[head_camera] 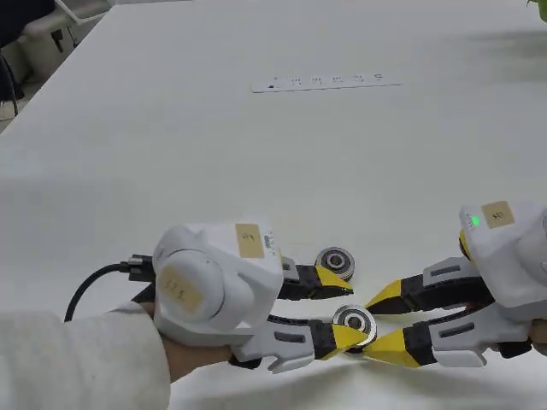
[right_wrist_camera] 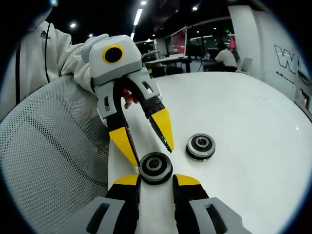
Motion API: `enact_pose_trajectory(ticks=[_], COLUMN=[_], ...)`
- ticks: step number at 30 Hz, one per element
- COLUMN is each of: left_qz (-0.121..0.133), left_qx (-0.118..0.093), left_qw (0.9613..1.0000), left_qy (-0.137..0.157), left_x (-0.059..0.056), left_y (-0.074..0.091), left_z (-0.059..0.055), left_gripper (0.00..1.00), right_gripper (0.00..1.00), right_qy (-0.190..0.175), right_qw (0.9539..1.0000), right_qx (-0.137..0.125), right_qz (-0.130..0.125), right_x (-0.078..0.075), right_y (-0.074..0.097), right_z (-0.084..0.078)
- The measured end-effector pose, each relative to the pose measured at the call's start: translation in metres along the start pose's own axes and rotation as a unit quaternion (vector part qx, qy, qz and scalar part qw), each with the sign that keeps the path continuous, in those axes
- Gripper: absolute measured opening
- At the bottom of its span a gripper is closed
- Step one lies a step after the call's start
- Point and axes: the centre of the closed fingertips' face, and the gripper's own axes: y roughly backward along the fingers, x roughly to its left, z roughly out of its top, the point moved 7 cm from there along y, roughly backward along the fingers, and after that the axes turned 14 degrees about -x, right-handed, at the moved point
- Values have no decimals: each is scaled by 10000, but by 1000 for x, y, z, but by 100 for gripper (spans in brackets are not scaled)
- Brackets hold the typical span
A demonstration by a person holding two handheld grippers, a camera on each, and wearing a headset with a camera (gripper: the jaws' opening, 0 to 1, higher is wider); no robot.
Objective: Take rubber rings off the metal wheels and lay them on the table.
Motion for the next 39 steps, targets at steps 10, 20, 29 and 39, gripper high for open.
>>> enact_pose_trajectory(ticks=[10, 20, 29, 39], left_qz=[-78, 62, 36, 70], left_qx=[171, 166, 177, 197], left_qw=[9998, 9998, 9998, 9998], left_qy=[-92, 25, -43, 22], left_x=[-4, 1, 2, 2], left_y=[1, 4, 7, 6], left_z=[-7, -10, -9, -13], left_gripper=[17, 15, 15, 15], right_gripper=[19, 0, 12, 30], right_qy=[67, 45, 55, 290], right_qw=[10000, 9999, 9999, 9995], right_qx=[27, -50, -45, -82], right_qz=[24, -142, -93, 31], right_x=[0, -4, 0, 5], right_y=[1, 4, 3, -11], right_z=[0, 2, 3, 6])
